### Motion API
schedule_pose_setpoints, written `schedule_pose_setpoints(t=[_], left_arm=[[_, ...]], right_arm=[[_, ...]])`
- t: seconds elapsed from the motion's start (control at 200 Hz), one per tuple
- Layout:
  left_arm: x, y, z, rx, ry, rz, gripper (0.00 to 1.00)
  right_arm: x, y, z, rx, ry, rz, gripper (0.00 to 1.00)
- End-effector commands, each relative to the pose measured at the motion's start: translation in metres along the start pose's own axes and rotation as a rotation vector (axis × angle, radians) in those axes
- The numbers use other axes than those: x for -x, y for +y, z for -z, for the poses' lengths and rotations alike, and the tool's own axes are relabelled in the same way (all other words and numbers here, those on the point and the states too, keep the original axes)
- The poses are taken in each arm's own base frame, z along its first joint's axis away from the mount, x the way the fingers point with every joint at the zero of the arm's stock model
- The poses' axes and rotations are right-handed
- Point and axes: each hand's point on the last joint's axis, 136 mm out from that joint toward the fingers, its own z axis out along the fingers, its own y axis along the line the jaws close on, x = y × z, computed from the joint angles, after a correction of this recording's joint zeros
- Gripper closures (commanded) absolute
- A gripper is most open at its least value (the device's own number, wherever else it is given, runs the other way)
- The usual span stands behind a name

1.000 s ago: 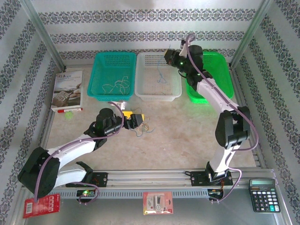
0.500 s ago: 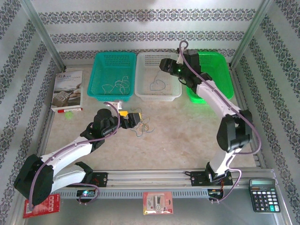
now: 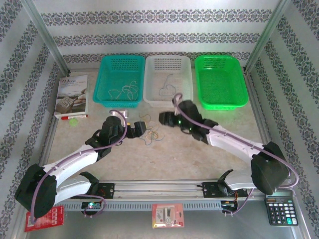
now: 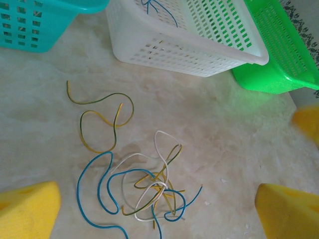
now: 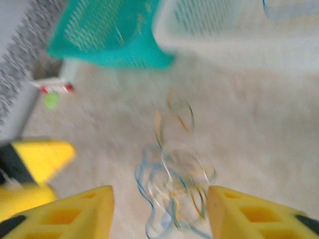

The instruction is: Untangle the cables

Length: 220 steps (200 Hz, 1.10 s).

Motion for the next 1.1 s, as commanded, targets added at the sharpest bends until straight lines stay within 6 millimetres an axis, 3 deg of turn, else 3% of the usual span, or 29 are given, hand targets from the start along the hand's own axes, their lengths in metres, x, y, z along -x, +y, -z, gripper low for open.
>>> schedule_pose_setpoints(t=[0.0, 0.19, 0.43, 0.754, 0.854, 0.959, 1.094], left_arm=[[0.002, -0.006, 0.001, -0.003, 0.006, -0.012, 0.00], [-0.001, -0.007, -0.002, -0.018, 0.013, -0.005, 0.00], [-0.007, -0.005, -0.005, -0.022, 0.028, 0.006, 0.00], [-0.007, -0.005, -0.004, -0.025, 0.024, 0.009, 0.00], [-0.007, -0.005, -0.004, -0.027, 0.023, 0.006, 0.00], [-0.007, -0.005, -0.004, -0.028, 0.025, 0.001, 0.00], [-0.008, -0.007, -0.003, -0.035, 0.032, -0.025, 0.00]], right_arm=[[-0.019, -0.009, -0.007, -0.018, -0.004, -0.042, 0.54], [-0.058, -0.036, -0.027, -0.070, 0.049, -0.075, 0.61], [-0.072, -0.041, -0.051, -0.067, 0.081, -0.099, 0.65], [-0.085, -0.044, -0.068, -0.064, 0.115, -0.118, 0.72], [-0.087, -0.044, -0.070, -0.059, 0.119, -0.125, 0.81], [-0.087, -0.043, -0.070, -0.049, 0.121, -0.130, 1.00], [-0.062, -0.034, -0.053, -0.010, 0.066, -0.139, 1.00]])
